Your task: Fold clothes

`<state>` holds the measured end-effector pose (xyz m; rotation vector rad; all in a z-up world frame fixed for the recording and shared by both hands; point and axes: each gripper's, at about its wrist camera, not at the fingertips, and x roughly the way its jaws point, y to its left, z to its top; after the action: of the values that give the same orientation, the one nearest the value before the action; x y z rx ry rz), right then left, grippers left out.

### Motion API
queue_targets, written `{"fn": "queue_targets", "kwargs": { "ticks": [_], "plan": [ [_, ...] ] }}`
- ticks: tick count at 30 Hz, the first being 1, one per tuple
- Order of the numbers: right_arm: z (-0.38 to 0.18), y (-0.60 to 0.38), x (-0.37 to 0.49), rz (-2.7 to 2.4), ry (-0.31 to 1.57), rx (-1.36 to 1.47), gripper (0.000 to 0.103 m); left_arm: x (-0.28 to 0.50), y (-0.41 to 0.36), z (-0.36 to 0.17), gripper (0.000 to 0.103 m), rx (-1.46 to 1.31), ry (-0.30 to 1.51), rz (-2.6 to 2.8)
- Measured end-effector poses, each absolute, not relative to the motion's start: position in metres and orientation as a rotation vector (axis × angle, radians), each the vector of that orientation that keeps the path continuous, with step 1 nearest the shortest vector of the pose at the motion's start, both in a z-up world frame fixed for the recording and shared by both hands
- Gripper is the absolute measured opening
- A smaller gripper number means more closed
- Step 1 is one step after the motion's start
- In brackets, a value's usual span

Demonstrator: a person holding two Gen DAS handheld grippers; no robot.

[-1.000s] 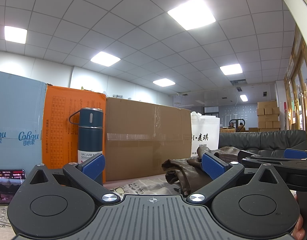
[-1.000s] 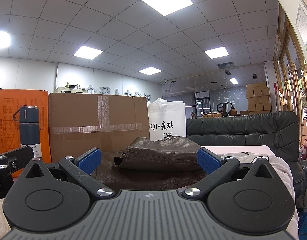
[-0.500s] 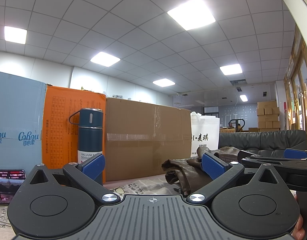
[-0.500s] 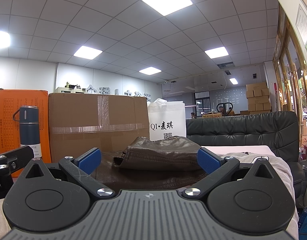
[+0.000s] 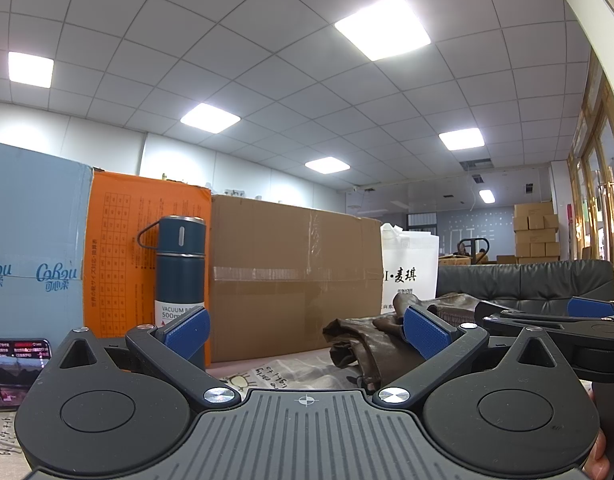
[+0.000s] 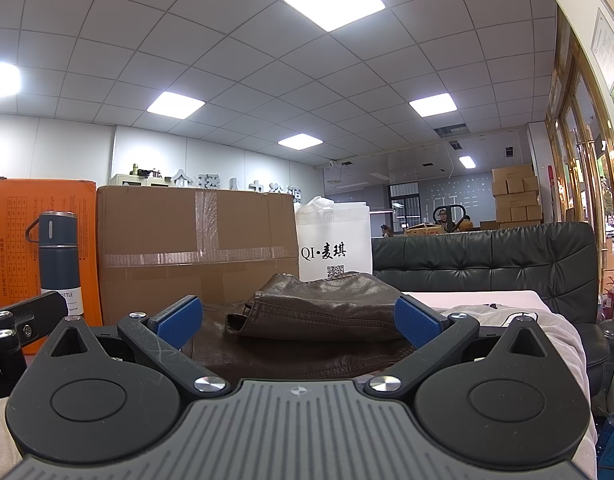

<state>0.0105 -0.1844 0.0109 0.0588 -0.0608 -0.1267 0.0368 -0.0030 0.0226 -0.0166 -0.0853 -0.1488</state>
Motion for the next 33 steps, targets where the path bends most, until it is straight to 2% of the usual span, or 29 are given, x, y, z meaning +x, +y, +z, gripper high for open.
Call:
{"fn": "queue_targets", "kwargs": {
  "ticks": [33],
  "plan": [
    [0.0117,-0.1838,0.0119,-0.129,-0.052,0.062,0.103,0.0359,-0.0024,0.0231,0.103,-0.02,-0.088,-0.152]
  ]
}}
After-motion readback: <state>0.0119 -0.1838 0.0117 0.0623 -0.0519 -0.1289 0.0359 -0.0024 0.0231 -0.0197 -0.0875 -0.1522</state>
